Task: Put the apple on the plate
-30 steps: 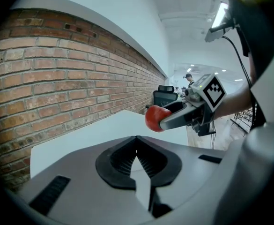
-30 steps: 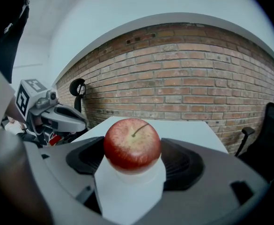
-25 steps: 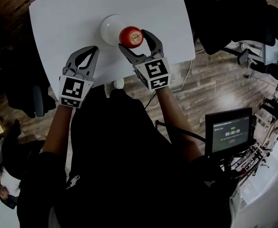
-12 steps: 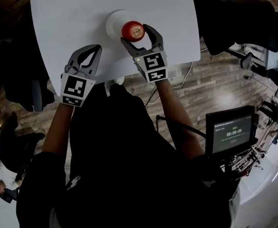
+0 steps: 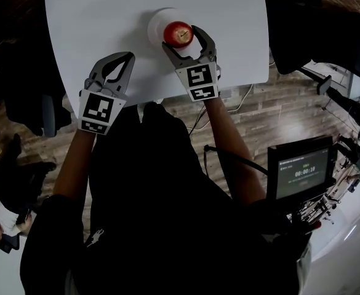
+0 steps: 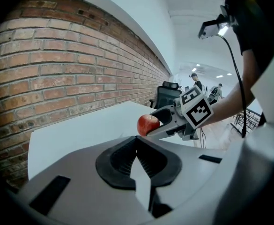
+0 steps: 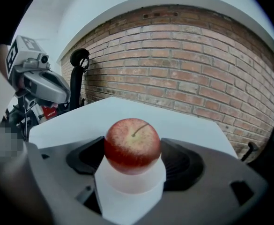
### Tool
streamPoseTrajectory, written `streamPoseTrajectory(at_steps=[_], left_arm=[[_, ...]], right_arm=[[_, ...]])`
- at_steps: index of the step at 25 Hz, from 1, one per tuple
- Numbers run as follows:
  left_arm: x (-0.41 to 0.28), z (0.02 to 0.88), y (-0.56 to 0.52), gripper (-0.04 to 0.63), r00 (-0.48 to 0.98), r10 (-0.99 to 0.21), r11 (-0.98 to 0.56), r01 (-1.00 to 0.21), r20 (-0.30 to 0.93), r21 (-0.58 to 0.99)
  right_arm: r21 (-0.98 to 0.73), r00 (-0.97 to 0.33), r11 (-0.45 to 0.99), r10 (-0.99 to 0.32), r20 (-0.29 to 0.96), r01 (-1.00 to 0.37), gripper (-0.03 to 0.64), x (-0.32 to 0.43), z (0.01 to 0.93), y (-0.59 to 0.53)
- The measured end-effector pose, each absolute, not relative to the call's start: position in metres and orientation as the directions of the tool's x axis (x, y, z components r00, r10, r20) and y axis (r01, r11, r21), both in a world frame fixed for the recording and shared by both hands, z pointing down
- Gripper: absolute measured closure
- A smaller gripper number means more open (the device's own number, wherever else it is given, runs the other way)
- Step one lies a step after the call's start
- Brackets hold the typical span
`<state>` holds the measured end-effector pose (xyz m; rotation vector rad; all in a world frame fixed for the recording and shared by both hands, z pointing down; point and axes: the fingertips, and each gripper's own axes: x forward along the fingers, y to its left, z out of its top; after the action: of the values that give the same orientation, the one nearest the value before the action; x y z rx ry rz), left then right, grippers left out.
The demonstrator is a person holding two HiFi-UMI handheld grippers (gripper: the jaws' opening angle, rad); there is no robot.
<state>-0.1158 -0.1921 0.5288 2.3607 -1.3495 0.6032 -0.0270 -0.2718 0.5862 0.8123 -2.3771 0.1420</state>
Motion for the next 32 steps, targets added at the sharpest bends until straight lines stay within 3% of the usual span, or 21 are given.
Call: streamPoseTrajectory(at_steps=[32], left_arm=[[-0.127,0.521,-0.169,0.589,0.413,-0.718,-0.446,-0.891,0.560,0.086]], right_arm=[[0.240,-0.563,0.794,-0.575,0.594,-0.558,0.244,-0.024,0.588,-0.285]])
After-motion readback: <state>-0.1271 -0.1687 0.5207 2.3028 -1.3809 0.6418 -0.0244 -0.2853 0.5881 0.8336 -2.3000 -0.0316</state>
